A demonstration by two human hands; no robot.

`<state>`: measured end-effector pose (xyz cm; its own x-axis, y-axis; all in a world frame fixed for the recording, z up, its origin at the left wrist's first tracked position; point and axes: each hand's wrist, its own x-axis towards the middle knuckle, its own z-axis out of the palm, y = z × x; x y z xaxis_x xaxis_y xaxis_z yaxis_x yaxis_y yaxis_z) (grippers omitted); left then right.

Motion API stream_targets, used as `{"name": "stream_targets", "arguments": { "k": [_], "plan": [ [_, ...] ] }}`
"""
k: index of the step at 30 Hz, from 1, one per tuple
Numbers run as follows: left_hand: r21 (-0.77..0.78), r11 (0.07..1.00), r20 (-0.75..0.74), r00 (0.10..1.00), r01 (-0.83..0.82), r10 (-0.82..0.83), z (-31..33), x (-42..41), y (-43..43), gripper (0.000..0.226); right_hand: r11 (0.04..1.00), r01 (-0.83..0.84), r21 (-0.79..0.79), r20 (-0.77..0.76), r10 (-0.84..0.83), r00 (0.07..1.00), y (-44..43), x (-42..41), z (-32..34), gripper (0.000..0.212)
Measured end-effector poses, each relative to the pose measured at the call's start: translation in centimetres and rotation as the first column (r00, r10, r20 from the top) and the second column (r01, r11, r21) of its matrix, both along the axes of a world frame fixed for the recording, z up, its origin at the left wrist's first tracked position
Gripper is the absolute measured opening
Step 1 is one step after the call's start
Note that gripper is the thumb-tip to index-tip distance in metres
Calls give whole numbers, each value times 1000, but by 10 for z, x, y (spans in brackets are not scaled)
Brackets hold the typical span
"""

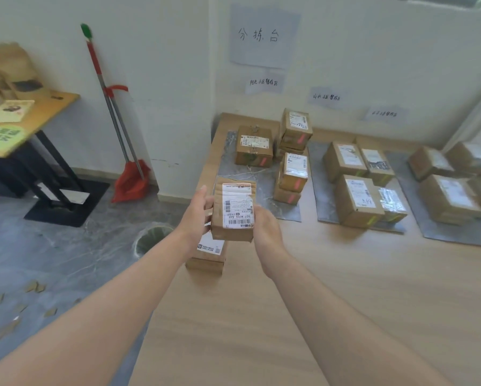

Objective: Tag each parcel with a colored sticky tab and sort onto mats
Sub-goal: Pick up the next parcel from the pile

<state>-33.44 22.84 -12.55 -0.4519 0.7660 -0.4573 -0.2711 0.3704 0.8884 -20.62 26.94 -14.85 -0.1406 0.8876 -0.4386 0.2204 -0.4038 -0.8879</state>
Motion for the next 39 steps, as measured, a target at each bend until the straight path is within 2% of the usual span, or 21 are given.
{"name": "stream_targets", "arguments": {
  "k": [6, 11, 15, 20, 23, 30, 39],
  "plan": [
    [23, 989, -32, 989, 144, -143, 19, 58, 16, 53, 995, 83, 60, -57, -80, 995, 10, 65, 19, 41],
    [51, 984, -58, 984, 173, -170, 24, 129, 26, 56, 985, 131, 109, -52, -126, 991, 19, 136, 18, 42],
    [61, 980, -40, 982, 188, -186, 17, 190, 30, 63, 964, 217, 154, -69, -209, 975, 22, 203, 6, 32],
    [51, 983, -31, 984, 178, -176, 16, 267, 37, 63, 970, 154, 189, -64, -144, 988, 26, 280, -2, 40],
    [18, 986, -6, 986, 168, -168, 12, 309, 42, 75, 975, 130, 179, -60, -122, 991, 32, 328, -7, 44],
    [-11, 990, 47, 990, 137, -137, -3, 383, 59, 73, 975, 165, 148, -57, -158, 986, 50, 405, -23, 38],
    [-105, 979, 96, 981, 177, -167, -46, 417, 95, 73, 969, 239, 65, 32, -241, 970, 77, 442, -64, 36]
  ]
}}
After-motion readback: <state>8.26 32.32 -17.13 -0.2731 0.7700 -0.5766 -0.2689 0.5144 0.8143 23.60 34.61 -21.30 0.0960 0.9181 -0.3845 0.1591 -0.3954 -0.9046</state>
